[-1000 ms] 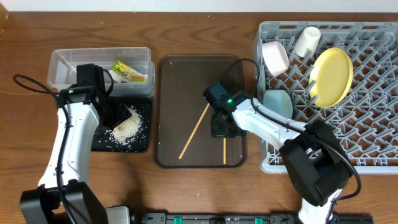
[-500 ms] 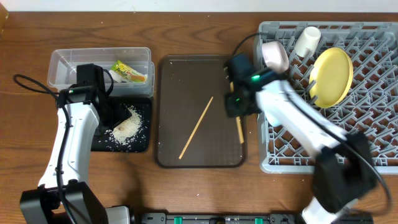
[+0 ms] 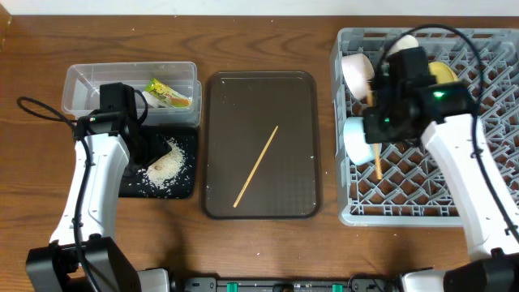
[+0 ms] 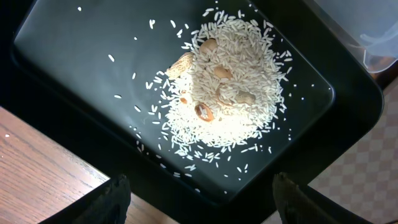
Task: Sort waste into correct bins and load items into the dishwasher rack
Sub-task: 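Carry the chopstick with the right gripper and stand it in the rack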
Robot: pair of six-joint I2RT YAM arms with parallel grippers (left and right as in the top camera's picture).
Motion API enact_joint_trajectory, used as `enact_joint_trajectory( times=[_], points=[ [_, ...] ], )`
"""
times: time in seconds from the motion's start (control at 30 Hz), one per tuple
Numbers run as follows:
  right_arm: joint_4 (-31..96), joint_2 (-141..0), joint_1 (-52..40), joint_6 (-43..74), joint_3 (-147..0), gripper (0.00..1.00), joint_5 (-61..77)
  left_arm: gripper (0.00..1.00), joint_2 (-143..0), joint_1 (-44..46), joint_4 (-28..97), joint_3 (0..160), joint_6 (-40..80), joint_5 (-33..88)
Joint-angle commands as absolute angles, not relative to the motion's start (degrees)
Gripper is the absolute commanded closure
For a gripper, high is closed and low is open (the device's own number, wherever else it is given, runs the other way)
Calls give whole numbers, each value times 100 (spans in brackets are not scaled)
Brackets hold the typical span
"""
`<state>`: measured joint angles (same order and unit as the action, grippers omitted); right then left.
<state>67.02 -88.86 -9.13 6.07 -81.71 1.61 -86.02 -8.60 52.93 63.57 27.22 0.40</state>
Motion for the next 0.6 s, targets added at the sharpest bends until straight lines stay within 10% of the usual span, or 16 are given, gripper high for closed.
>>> enact_joint_trajectory(
  times=[0.0,0.57],
  points=[
    [6707,-8921,-550,419,-7959,99,-198,24,-8497,-882,5310,6396,2775,-67],
    [6499,-8969,36,314,-6904,99,-209,24,-8497,-882,5308,6396,2775,-67]
  ],
)
